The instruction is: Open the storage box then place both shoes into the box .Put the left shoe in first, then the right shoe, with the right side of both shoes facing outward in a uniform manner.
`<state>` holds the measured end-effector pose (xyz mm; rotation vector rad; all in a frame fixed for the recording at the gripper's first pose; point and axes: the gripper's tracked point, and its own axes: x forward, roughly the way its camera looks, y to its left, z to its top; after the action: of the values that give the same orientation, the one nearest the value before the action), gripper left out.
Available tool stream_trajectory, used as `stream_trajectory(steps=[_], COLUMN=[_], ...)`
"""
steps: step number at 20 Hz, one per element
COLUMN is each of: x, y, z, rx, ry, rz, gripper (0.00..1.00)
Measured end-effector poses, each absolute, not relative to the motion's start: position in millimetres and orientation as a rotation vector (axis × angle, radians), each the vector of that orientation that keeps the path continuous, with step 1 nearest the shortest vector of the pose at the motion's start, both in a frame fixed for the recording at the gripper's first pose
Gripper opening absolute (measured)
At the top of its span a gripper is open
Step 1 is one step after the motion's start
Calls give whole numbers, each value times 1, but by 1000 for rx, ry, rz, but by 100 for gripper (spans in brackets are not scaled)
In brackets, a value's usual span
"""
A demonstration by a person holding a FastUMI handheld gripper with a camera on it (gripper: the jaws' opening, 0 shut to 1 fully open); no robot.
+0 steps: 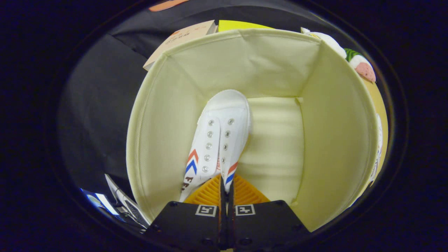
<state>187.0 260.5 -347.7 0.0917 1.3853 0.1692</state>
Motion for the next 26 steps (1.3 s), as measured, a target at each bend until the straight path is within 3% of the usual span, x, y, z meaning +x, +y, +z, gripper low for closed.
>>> stream_trajectory(steps=[3,8,11,13,15,17,26], x=[186,181,171,164,152,135,105], y=[259,261,263,255,249,243,123], z=[-357,-351,-327,-310,-289,-260,-206], rx=[89,101,123,80,70,85,159], ry=[1425,1441,1445,1429,1417,1411,1354], rz=[155,191,250,272,302,345,360], gripper=[6,17,72,82,84,99,98])
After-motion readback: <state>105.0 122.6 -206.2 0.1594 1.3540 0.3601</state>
